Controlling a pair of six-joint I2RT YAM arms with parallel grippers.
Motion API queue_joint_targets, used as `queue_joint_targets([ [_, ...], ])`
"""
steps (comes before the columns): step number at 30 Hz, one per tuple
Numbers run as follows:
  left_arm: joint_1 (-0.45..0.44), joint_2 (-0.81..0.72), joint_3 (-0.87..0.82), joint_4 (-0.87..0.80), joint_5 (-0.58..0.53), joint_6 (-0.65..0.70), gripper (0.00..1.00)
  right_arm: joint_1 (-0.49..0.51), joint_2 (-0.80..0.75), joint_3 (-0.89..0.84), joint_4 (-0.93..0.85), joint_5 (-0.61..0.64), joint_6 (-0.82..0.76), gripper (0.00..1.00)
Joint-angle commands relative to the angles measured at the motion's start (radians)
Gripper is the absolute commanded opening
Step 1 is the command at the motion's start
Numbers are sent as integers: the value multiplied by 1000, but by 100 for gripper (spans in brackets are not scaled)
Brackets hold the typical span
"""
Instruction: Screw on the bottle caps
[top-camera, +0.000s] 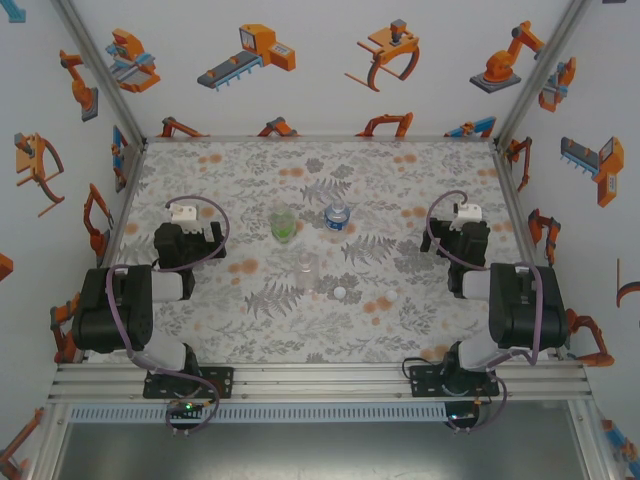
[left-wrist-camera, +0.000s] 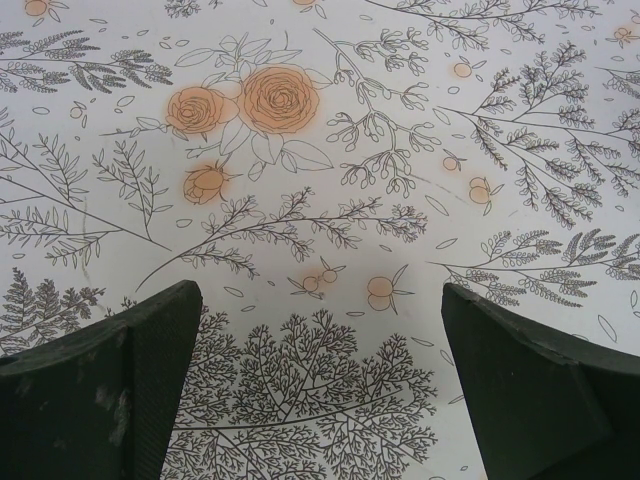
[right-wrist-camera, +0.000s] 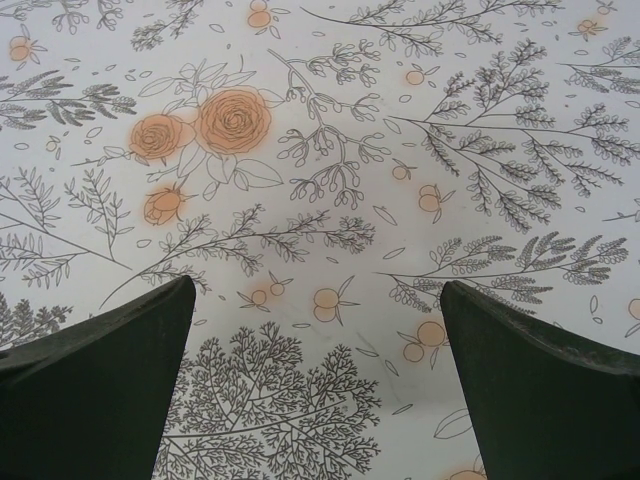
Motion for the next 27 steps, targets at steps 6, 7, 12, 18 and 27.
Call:
queue_joint_targets([
  [6,10,0,21,14,3,-17,97,8,6,5,27,54,7,99],
  [7,9,0,21,14,3,-17,97,7,5,4,27,54,8,99],
  [12,9,-2,18,16,3,-17,97,7,4,5,27,57,7,99],
  [18,2,-59,60,-103,6,-7,97,11,-85,10,-49,58,1,99],
  [27,-73,-249,151,-424,-150,-22,97,14,-333,68,-330,-38,-4,98],
])
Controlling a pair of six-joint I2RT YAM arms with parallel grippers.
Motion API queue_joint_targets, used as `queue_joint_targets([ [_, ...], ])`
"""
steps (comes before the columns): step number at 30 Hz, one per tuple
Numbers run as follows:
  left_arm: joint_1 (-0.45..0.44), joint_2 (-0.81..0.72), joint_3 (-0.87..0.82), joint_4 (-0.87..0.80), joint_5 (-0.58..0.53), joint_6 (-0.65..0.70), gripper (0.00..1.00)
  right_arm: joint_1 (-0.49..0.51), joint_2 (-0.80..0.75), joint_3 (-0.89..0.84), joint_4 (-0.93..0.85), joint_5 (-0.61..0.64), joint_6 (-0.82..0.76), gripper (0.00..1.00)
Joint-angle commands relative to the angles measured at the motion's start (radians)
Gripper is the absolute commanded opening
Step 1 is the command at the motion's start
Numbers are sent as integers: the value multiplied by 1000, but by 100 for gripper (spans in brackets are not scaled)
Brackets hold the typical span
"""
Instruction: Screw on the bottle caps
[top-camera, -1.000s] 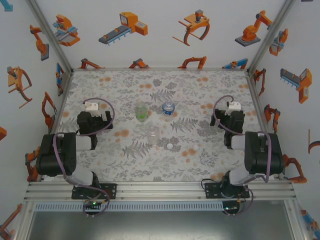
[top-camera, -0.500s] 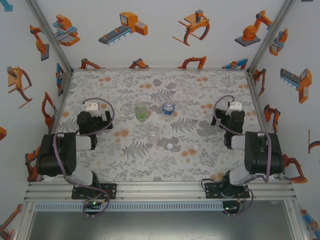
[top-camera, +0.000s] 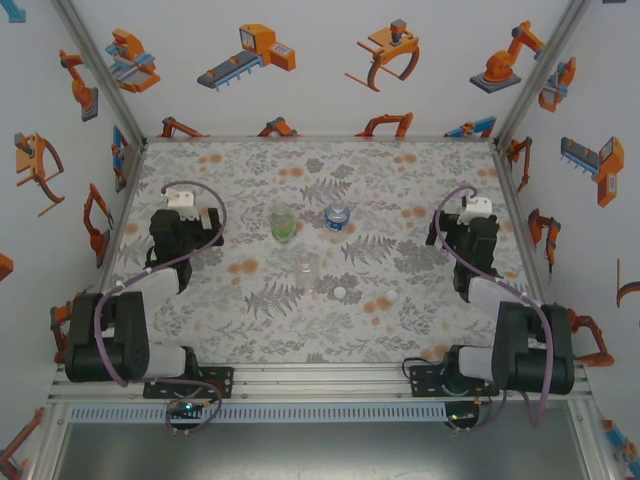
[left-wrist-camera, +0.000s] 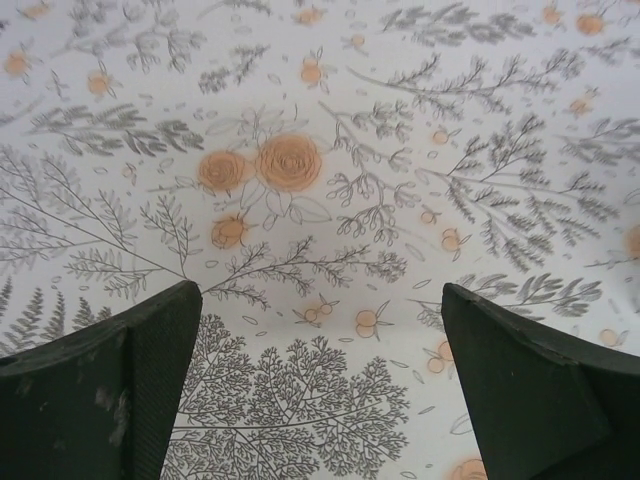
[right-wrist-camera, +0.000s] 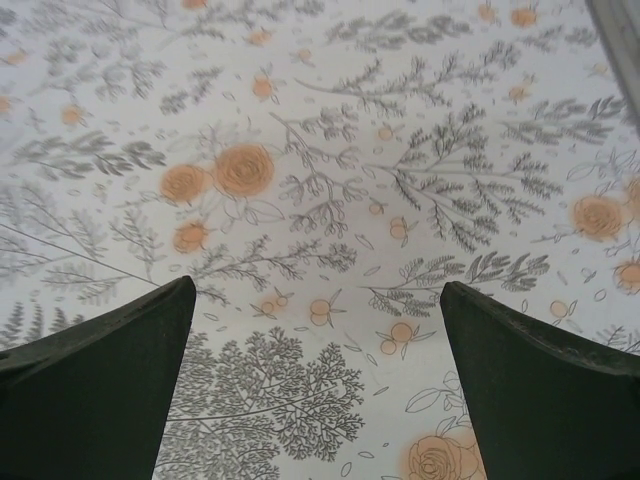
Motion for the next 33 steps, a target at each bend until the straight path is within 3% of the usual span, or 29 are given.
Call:
queue_joint_targets([
  [1,-42,-75,47,-168,-77,-24,97,13,-89,41,-123,-80,-5,98],
  [10,-87,-302,176,-502,-12,-166,97,66,-270,95,-277,-296,37,91],
  [15,-84,-348,310,-766,29,-230,97,172,-292,114,-281,-308,41,89],
  [19,-83,-332,408,-926,151,-188,97,296,-252,152,-274,-303,16,88],
  [23,-83,-315,445,-979,205,-100,97,401,-174,189,-222,-303,-21,83],
  [27,-78,-322,451,-1019,148,-44,97,476,-60,249,-182,-270,-38,83],
  [33,-52,-407,377,-991,106,-70,97,551,116,346,-119,-237,-46,83],
])
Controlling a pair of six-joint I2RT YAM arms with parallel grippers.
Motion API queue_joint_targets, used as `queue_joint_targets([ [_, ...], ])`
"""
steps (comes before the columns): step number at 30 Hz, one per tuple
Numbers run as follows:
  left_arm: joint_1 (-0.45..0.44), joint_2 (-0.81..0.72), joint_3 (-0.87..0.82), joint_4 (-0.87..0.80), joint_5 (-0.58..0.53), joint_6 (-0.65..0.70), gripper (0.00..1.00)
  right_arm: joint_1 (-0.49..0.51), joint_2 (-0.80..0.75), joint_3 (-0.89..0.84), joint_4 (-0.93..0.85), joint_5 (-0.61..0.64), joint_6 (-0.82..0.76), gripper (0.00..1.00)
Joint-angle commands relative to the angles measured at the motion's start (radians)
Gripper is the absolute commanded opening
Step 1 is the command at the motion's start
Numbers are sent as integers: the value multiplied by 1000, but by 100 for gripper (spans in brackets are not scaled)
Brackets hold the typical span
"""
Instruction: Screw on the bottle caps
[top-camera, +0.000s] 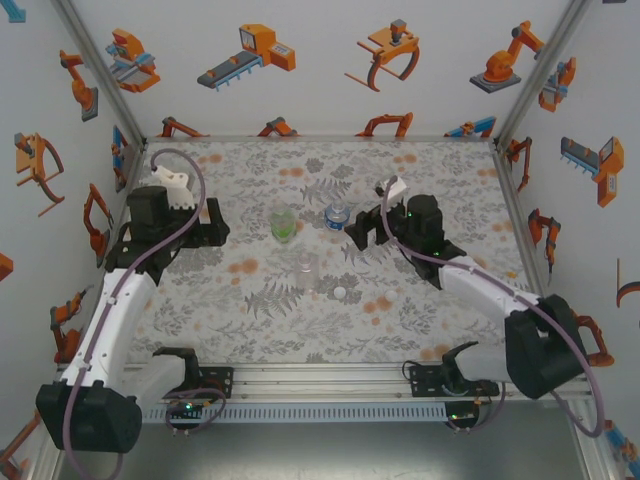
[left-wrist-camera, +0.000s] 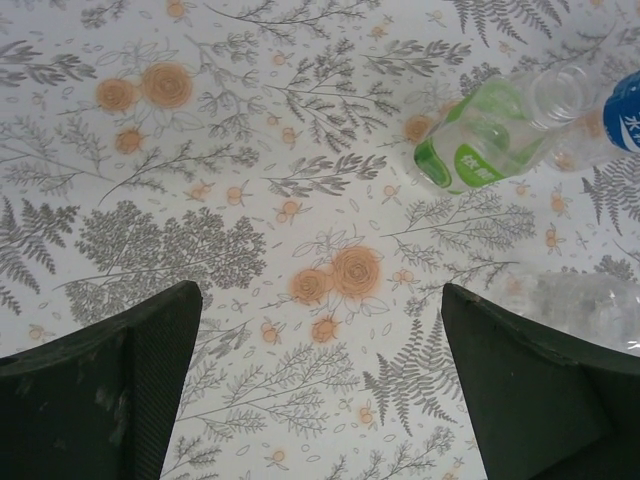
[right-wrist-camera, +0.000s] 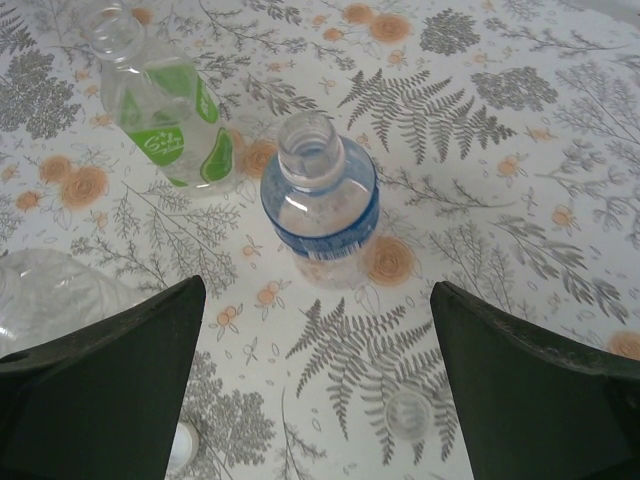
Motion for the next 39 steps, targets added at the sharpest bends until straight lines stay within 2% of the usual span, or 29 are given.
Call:
queue_joint_targets([
  [1,12,-62,-28,-26,-27,28,97,31,77,70,87,34,-19,83],
  [5,15,-100,-44,-22,-87,31,97,47,188,121,137,58,-13,83],
  [15,36,-104,-40,-12,-60,9,97,67,397,185,258,79,20,82],
  [22,38,-99,-35,-9,-61,-12,97,78,453,186,295,92,17,78],
  [29,35,-101,-59,49,-105,-69,97,81,443,173,310,97,17,67],
  [36,11,-79,-35,9,92,35,97,83,347,135,288,110,22,56],
  [39,-5,-74,-24,24,135,46,97,82,286,126,231,107,19,53],
])
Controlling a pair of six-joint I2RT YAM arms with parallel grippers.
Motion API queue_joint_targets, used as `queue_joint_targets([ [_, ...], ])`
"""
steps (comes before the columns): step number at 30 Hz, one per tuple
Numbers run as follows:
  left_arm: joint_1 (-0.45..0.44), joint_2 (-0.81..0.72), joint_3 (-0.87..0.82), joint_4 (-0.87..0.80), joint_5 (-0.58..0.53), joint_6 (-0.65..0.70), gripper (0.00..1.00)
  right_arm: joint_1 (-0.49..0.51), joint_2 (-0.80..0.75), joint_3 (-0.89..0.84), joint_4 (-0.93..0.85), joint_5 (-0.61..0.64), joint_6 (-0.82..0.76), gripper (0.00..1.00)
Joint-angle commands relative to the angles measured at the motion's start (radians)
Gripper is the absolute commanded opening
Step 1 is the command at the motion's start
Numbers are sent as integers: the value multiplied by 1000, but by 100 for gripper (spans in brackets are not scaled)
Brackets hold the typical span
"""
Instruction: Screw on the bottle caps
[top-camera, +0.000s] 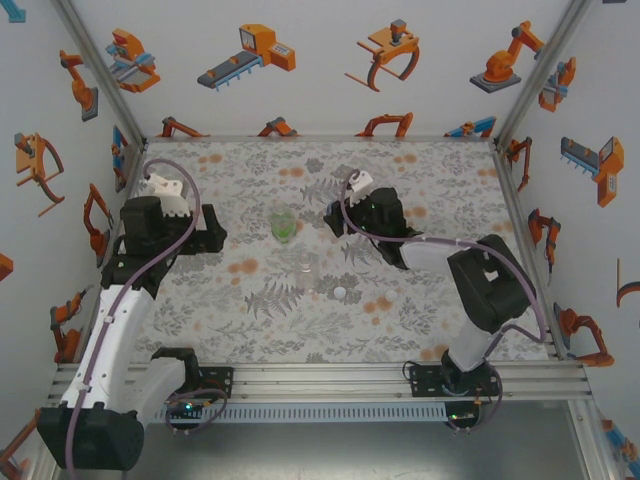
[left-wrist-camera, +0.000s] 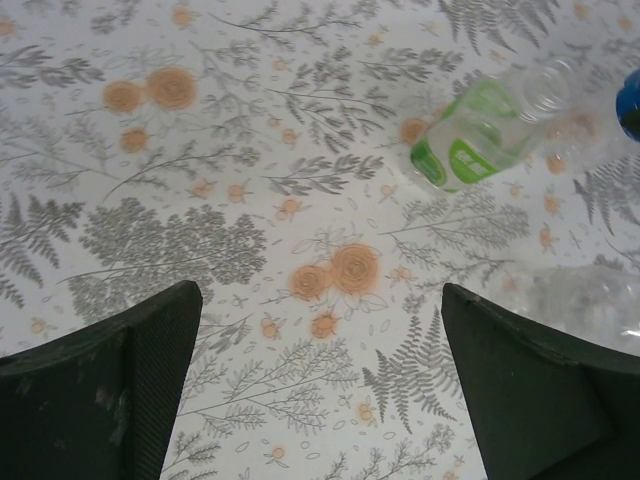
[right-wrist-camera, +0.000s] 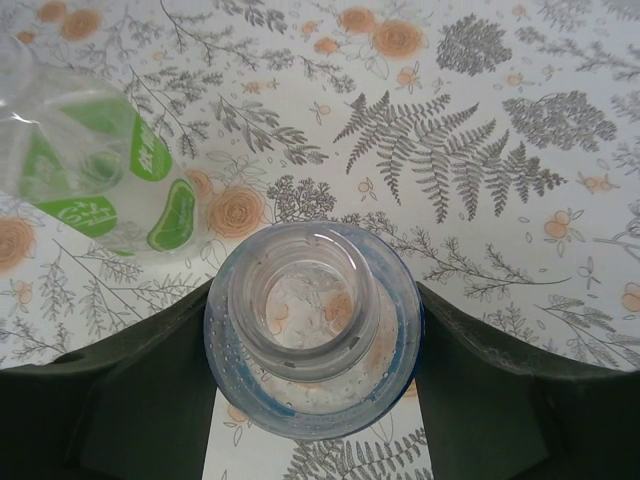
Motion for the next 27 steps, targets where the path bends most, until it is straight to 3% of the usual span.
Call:
queue_joint_targets([
  [1,-15,4,29,17,110,39,97,6,-103,-7,-37,0,1,52],
  [7,-51,15,72,121,289,-20,97,5,-257,6,-232,-43,-8,47],
  [15,-177,68,71,458,486,-112,97,5,-429,137,-606,-194,-52,37],
  [22,-325,166,101,664,603,-75,100,5,-559,228,-793,-304,-61,35],
  [27,-450,241,153,671,624,35,97,5,-602,288,-853,-348,-29,32],
])
